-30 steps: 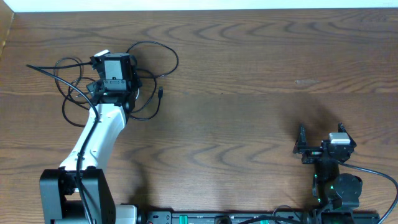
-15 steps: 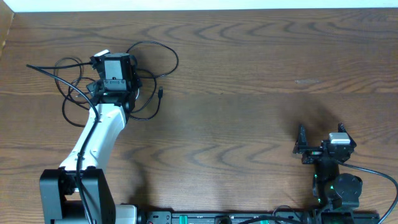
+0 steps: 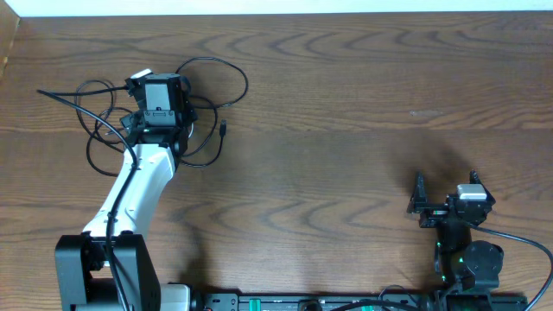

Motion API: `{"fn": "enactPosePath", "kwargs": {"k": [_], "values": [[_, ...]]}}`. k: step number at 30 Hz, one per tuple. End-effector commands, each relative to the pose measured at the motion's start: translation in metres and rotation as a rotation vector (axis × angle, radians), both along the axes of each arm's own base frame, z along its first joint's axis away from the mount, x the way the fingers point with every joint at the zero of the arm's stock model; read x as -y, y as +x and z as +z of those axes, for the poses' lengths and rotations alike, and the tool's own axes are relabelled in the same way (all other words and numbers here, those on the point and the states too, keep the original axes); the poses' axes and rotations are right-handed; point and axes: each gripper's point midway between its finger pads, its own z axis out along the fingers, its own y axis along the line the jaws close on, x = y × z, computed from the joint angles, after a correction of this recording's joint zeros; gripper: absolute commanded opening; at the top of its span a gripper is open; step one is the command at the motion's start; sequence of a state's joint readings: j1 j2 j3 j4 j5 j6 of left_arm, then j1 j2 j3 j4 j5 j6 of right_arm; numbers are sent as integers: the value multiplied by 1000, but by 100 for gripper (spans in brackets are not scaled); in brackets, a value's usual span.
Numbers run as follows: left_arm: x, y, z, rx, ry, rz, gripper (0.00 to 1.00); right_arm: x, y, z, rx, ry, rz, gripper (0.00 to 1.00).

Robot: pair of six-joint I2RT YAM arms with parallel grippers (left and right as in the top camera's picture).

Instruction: Untangle cables

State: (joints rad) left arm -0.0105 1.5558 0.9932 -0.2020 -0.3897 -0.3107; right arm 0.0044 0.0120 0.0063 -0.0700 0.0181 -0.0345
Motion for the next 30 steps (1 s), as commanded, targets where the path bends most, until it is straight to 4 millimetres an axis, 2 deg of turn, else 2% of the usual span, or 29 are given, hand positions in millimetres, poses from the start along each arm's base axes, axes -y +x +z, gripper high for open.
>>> {"fn": "enactPosePath", "kwargs": {"k": [1, 9, 14, 26, 30], "values": [[0, -2, -1, -1, -2, 1, 95, -3, 0, 0, 1, -11, 16, 99], [0, -2, -1, -1, -2, 1, 95, -3, 0, 0, 1, -11, 16, 99], [0, -3, 8, 21, -2, 1, 95, -3, 0, 0, 1, -11, 16, 99], [0, -10, 67, 177, -4, 0, 95, -3, 0, 0, 1, -11, 16, 99], [0, -14, 82, 216, -4, 0, 95, -3, 0, 0, 1, -11, 16, 99]]}}
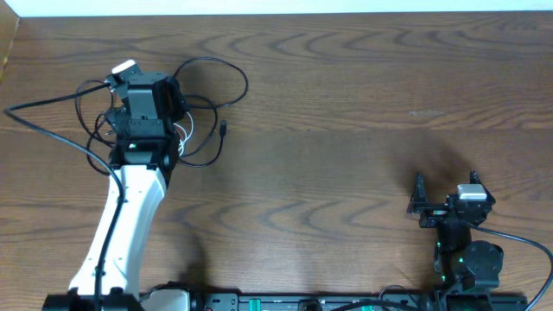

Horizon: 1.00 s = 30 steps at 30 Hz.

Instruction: Untangle cables

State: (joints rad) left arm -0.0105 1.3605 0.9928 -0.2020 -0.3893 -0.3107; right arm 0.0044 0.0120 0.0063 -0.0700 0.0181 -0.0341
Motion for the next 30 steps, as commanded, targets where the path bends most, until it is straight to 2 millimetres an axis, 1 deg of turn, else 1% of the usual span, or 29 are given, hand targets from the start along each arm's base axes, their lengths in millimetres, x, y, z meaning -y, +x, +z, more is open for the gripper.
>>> {"fn": "enactPosePath", "kwargs": {"k": [1, 8, 21, 26, 30], "values": [[0, -5, 10, 29, -2, 0, 95, -3, 0, 0, 1, -11, 16, 99], [0, -9, 23, 65, -2, 0, 95, -3, 0, 0, 1, -11, 16, 99], [0, -9, 23, 66, -2, 0, 95, -3, 0, 0, 1, -11, 16, 99], [0, -14, 10, 36, -2, 0, 95, -3, 0, 0, 1, -11, 16, 99], [0, -21, -9, -8, -1, 0, 95, -3, 0, 0, 1, -11, 16, 99]]}}
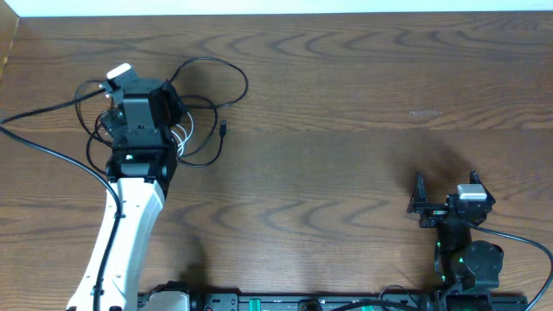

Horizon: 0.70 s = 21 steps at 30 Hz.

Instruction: Untangle cables

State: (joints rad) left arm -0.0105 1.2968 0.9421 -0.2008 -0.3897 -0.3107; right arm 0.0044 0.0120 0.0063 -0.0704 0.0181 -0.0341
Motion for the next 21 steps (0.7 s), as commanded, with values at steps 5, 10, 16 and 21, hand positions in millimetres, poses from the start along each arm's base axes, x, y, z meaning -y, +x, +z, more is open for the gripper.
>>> {"fn": "enactPosePath", "kwargs": {"k": [5, 10, 16, 21], "values": [[-4, -20, -36, -84, 16, 20, 95, -3, 0, 0, 1, -11, 16, 99], [-1, -33, -53, -124, 14, 11, 95, -3, 0, 0, 1, -11, 16, 99], [1, -62, -79, -244, 18, 1, 95, -3, 0, 0, 1, -11, 16, 99], [6, -83, -91, -349, 24, -17, 95, -3, 0, 0, 1, -11, 16, 99]]}}
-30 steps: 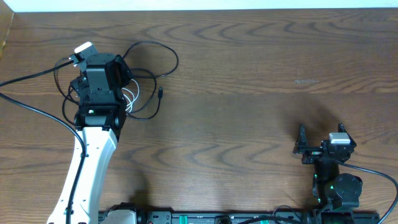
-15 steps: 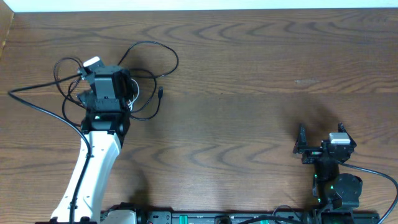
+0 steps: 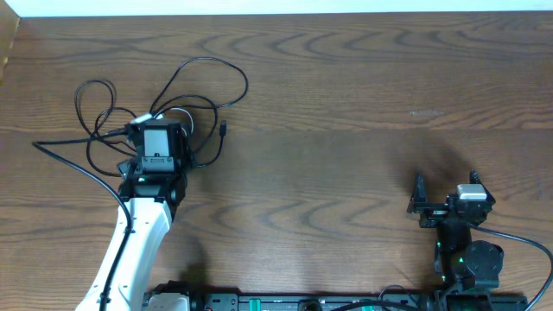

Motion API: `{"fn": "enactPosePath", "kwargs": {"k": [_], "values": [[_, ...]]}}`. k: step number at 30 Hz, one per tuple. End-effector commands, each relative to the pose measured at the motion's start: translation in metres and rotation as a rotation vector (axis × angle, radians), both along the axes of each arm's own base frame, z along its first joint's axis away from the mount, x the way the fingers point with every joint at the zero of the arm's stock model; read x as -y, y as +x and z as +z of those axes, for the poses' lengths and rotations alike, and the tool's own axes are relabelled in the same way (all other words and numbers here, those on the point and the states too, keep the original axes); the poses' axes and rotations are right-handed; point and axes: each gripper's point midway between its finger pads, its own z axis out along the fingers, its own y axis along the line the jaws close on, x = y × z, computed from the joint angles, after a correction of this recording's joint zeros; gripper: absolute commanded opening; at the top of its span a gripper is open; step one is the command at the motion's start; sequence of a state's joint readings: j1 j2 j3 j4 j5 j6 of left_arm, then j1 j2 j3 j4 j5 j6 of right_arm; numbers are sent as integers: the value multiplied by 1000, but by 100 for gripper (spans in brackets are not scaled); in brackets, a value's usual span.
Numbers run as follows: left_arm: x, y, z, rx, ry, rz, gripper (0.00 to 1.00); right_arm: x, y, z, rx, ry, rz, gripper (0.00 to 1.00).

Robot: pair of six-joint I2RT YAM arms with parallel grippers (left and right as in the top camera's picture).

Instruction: Untangle cables

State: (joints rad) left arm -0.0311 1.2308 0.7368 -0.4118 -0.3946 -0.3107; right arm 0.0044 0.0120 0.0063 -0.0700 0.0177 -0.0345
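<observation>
A tangle of thin black cable [image 3: 200, 79], with a short white strand [image 3: 168, 111], lies at the back left of the table. One loop [image 3: 95, 93] spreads to the left, another to the right, and a small plug [image 3: 223, 130] lies beside them. My left gripper [image 3: 147, 123] sits in the tangle, its fingers mostly hidden under the wrist. Several strands and a white piece [image 3: 143, 117] meet at its tip, so it looks shut on cable. A long black strand [image 3: 60, 155] trails left. My right gripper [image 3: 420, 204] rests far off, open and holding nothing.
The brown wooden table [image 3: 346, 112] runs to a pale wall at the back. The arm bases and a rail [image 3: 302, 302] line the front edge. My left arm's white link [image 3: 138, 233] crosses the front left.
My left gripper has moved toward the front and a little to the right. The long strand's end has come back from the left edge. The left loop now lies uncovered behind the gripper.
My left gripper stood over the tangle's middle. It was then further left with the long strand stretched toward the table's left edge, and further still a second later. Now it sits nearer the front, with the strands drawn toward it. The right arm never moved.
</observation>
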Motion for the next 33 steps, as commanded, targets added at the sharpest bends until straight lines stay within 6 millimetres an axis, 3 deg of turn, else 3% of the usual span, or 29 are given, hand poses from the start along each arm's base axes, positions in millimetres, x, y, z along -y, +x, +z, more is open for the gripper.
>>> {"fn": "enactPosePath", "kwargs": {"k": [1, 7, 14, 18, 24, 33], "values": [[2, -3, 3, 1, 13, -6, 95, -3, 0, 0, 0, -11, 16, 99], [12, -4, 1, -6, -24, -42, 95, -3, 0, 0, 0, -11, 16, 99], [40, 27, 8, 143, -155, -141, 95, -3, 0, 0, 0, -11, 16, 99], [55, 36, 0, 251, -218, -204, 95, -3, 0, 0, 0, -11, 16, 99], [58, 18, -30, 308, -236, -228, 95, -3, 0, 0, 0, -11, 16, 99], [56, -13, -58, 345, -234, -232, 95, -3, 0, 0, 0, -11, 16, 99]]}}
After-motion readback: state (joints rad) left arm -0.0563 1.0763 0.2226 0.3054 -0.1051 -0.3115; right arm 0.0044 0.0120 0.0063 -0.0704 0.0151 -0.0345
